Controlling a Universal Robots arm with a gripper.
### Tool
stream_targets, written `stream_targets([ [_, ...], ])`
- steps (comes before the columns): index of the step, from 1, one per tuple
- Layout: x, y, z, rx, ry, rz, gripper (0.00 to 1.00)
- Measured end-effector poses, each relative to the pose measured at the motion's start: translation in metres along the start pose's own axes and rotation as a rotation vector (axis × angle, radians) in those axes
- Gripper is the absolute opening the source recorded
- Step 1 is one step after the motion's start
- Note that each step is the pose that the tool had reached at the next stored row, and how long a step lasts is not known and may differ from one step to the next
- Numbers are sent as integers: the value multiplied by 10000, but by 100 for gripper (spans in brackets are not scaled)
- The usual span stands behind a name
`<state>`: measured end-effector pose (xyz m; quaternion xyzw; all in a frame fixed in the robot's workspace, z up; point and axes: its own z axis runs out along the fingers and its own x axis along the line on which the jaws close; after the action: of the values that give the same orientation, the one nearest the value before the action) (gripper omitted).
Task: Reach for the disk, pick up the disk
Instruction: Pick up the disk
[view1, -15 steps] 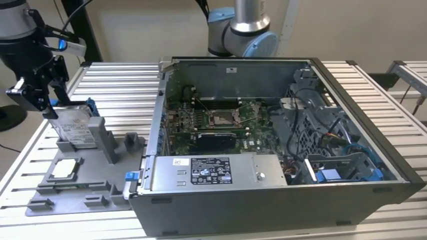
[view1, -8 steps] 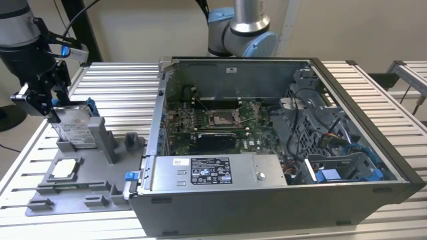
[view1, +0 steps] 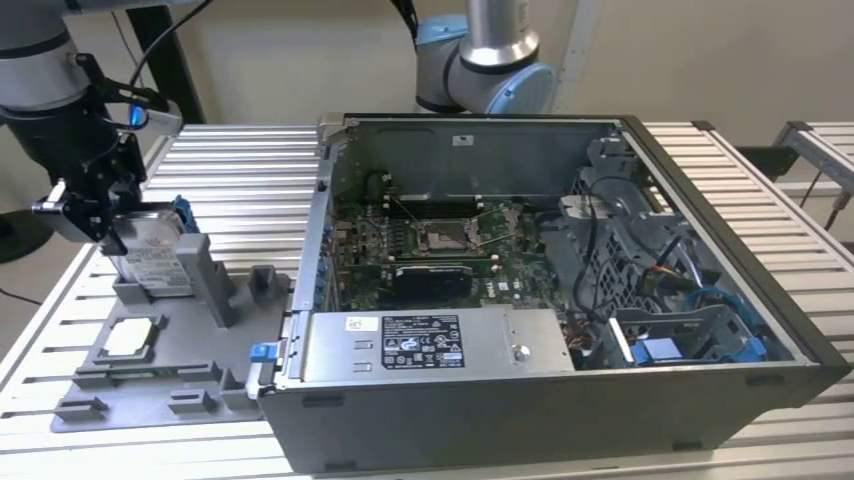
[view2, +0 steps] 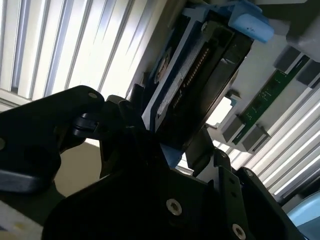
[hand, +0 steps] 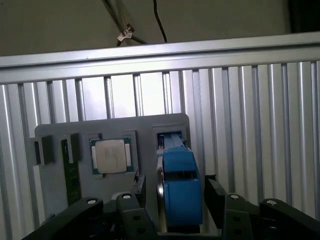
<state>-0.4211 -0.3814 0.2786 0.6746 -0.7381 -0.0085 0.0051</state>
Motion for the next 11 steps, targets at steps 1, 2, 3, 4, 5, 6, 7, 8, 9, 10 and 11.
stream_targets([
  [1,0,0,17,1,0,-13,100],
  [2,0,-1,33,0,1,-25,100],
  [3,0,-1,49,-1,1,-38,100],
  [4,0,-1,65,1,1,-51,100],
  [5,0,-2,81,1,1,-64,100],
  [6,0,-2,96,0,-1,-79,100],
  [7,0,-2,110,-1,-3,-92,100],
  [8,0,-2,123,-1,-4,-104,100],
  [9,0,-2,136,-2,-7,-117,100],
  [10,0,-2,148,-2,-11,-127,100],
  [11,0,-2,158,-3,-16,-134,100],
])
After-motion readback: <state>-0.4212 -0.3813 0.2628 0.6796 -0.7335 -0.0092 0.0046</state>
